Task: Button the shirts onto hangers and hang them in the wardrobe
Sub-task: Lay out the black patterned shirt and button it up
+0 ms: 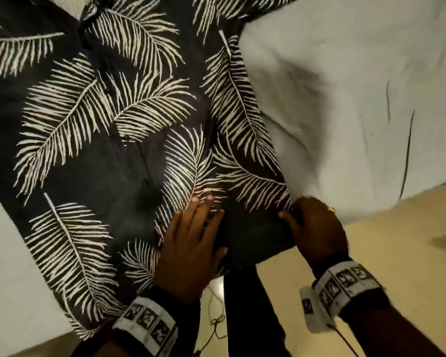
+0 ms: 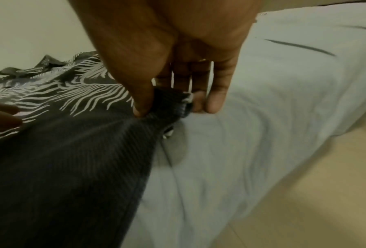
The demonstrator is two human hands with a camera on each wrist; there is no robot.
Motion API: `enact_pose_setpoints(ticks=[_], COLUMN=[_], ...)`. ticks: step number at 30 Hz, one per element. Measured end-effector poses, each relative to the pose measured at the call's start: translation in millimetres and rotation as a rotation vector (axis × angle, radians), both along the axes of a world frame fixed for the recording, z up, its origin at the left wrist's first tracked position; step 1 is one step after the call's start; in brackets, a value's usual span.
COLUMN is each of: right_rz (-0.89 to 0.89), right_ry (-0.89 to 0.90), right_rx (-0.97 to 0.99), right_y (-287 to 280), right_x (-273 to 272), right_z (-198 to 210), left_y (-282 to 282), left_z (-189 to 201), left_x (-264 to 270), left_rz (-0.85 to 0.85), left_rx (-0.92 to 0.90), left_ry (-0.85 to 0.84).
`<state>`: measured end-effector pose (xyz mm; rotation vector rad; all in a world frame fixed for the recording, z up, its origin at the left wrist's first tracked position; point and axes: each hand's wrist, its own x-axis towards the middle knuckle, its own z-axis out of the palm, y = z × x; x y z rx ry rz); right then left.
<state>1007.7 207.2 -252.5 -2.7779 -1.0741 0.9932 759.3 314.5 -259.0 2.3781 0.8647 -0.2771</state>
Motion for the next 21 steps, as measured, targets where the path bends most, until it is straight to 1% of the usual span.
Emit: enact_pose_setpoints(ticks=[2, 4, 8, 12, 14, 16, 17, 18, 20, 21], right_rz=[-0.145, -0.308, -0.383, -0.508, -0.535, -0.533, -0.498, -0.427, -0.268, -0.195], right_ry=[0.034, 0.048, 0.04, 0.041, 0.048, 0.033, -0.019, -0.144, -0.396, -0.425], right_rx=[0.093, 0.173, 0.23, 0.284, 0.258, 0.144, 0.062, -0.003, 0.019, 0.068], right_y=[-15.5, -32.1, -48.7, -58.0, -58.7, -52.5, -47.7, -39.9, -21.9, -8.9], right_x=[1.5, 5.6, 3.0, 1.0, 0.7, 0.5, -1.5, -4.3, -23.3, -42.5], right_z=[-3.1, -5.8, -15.7, -23.0, -23.2, -17.2, -11.7, -4.0, 8.4, 13.0], left_y=[-17.3, -24.8, -17.7, -14.0, -13.9, -14.1, -14.1, -13.0, -10.7, -8.7], left_z=[-9.3, -17.8, -25.4, -22.1, -16.4, -12.3, -10.9, -11.0, -14.1, -15.8], left_x=[-15.6, -28.3, -45.8, -46.9, -42.9, -41.2, -42.2, -42.7, -44.1, -43.7], left_rz=[-0.046, -0.031, 0.047, 0.025, 0.013, 0.034, 0.068, 0.108, 0.158, 0.159], left_rx=[-0.01, 0.008, 0.043, 0.118, 0.179, 0.244, 0.257, 0.265, 0.26, 0.255], left_ry=[0.054, 0.052, 0.033, 0.076, 0.092, 0.144, 0.179, 0.21, 0.262, 0.282])
